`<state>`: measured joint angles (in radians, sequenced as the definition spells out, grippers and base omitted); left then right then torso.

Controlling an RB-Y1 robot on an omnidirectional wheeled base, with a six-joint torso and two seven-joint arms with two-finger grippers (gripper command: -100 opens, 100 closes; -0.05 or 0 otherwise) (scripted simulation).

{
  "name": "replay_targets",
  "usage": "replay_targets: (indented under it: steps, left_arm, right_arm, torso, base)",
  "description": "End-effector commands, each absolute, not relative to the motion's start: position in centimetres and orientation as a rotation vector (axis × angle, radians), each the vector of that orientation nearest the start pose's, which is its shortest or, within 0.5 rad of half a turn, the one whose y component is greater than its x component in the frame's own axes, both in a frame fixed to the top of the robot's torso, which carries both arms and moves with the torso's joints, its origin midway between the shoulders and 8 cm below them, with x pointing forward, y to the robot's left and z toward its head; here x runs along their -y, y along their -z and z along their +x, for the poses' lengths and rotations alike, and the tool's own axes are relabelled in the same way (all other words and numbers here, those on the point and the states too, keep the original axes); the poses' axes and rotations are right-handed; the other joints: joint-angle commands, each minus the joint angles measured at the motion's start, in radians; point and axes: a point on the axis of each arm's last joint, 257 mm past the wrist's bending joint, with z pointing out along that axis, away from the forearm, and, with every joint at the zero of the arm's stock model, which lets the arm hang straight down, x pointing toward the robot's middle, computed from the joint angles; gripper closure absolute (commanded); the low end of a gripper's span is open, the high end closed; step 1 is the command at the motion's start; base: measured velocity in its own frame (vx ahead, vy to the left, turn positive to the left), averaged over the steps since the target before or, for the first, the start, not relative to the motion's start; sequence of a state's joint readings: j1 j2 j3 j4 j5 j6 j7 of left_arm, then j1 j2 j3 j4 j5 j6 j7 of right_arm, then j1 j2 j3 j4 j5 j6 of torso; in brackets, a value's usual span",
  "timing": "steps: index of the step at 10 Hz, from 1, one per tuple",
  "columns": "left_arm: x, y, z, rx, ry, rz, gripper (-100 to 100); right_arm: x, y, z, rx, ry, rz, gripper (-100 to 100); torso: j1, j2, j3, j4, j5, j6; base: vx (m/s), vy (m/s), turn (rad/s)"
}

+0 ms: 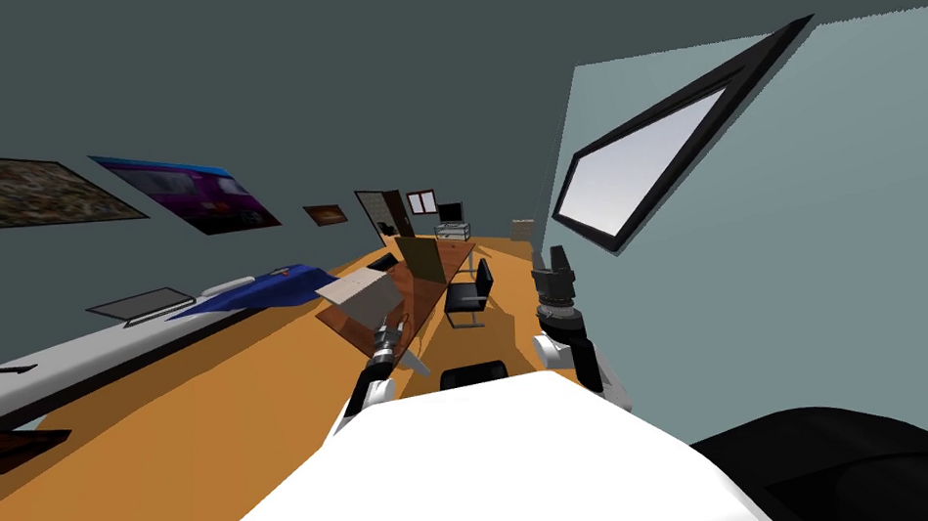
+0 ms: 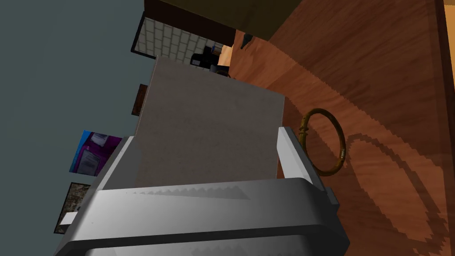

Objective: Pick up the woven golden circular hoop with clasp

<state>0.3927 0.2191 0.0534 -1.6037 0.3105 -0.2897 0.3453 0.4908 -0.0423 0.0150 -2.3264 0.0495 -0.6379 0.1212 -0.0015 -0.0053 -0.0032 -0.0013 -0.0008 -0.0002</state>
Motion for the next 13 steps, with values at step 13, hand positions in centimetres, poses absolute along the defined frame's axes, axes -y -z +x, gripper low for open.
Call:
replay_targets:
  steps: [13]
  left_arm:
    - [-39.6,41.7,38.5,-0.625,1.222,-1.943,-100]
  right_arm:
    - [25.4,-7.0,31.1,-0.561,-1.22,0.402,0]
  torso:
    - [0.007,0.001,0.001,0.0,0.001,0.0]
  base:
    - [0.07,0.028,0.043]
